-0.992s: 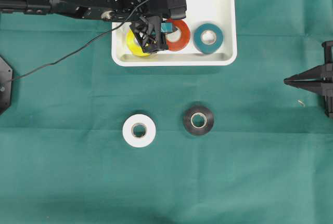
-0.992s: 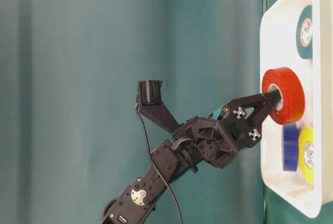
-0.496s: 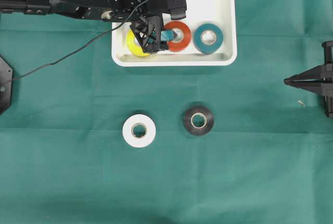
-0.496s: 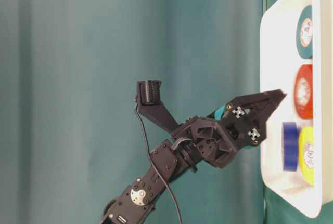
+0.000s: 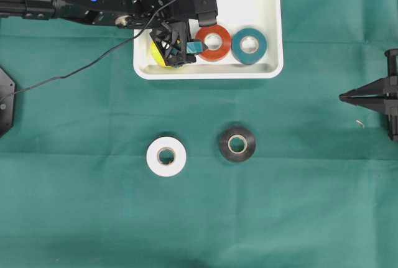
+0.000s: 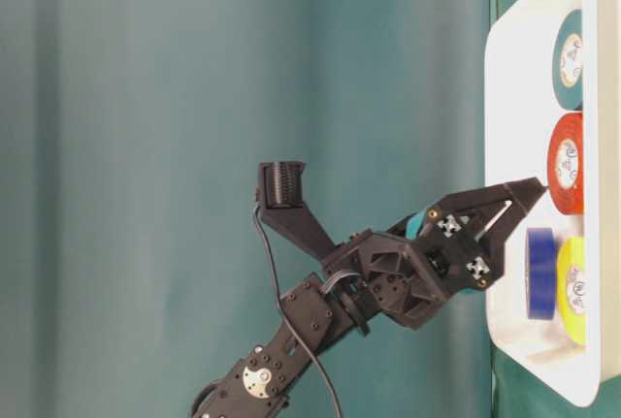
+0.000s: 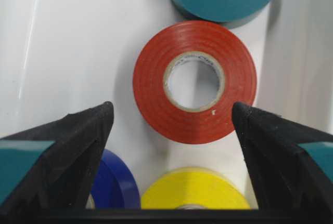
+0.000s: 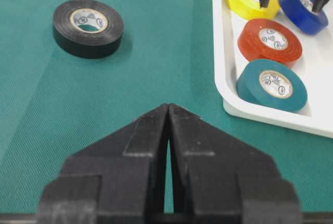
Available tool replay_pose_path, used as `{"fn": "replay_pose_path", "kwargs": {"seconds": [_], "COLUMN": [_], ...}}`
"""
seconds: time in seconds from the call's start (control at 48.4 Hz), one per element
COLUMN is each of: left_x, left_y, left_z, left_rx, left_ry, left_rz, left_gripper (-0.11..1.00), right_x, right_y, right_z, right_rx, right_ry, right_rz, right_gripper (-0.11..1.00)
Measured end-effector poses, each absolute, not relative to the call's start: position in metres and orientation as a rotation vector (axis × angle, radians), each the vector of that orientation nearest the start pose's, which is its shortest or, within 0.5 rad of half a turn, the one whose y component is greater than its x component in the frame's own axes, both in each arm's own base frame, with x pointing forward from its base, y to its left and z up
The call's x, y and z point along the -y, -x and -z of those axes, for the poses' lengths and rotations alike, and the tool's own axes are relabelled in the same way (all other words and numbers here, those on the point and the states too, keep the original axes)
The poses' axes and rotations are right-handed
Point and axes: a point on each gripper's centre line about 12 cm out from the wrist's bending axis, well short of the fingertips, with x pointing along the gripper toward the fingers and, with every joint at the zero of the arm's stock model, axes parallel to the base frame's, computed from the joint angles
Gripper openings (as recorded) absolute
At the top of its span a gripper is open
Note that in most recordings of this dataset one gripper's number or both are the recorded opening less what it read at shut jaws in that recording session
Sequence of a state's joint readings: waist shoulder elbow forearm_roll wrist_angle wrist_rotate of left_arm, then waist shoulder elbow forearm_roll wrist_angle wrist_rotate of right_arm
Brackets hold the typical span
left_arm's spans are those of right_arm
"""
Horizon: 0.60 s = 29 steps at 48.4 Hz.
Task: Put the tape into the white case with the left arm.
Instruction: 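Retract the left gripper to the left side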
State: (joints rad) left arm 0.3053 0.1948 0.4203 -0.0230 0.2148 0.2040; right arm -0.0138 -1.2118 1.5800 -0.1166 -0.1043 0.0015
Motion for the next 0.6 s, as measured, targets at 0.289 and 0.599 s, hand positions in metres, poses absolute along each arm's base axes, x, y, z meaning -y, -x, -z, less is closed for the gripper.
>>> {"fn": "replay_pose_path", "kwargs": {"seconds": [0.289,0.599], "left_x": [-0.109,-0.068], "left_y": [-0.412,-0.382], "left_z": [-0.181,-0.2], "left_rx": [-0.781,-0.747], "left_ry": [-0.071,-0.101], "left_rz": [-0.172,-0.1], "left_gripper": [0.93,0.93], "right_x": [0.0,0.0], "right_y": [-0.134,-0.134], "right_z": [-0.15,-0.15], "right_rx": [-0.263,-0.263], "right_ry": [0.109,0.11], "right_rz": [-0.013,-0.013], "right_gripper": [-0.09,-0.09]}}
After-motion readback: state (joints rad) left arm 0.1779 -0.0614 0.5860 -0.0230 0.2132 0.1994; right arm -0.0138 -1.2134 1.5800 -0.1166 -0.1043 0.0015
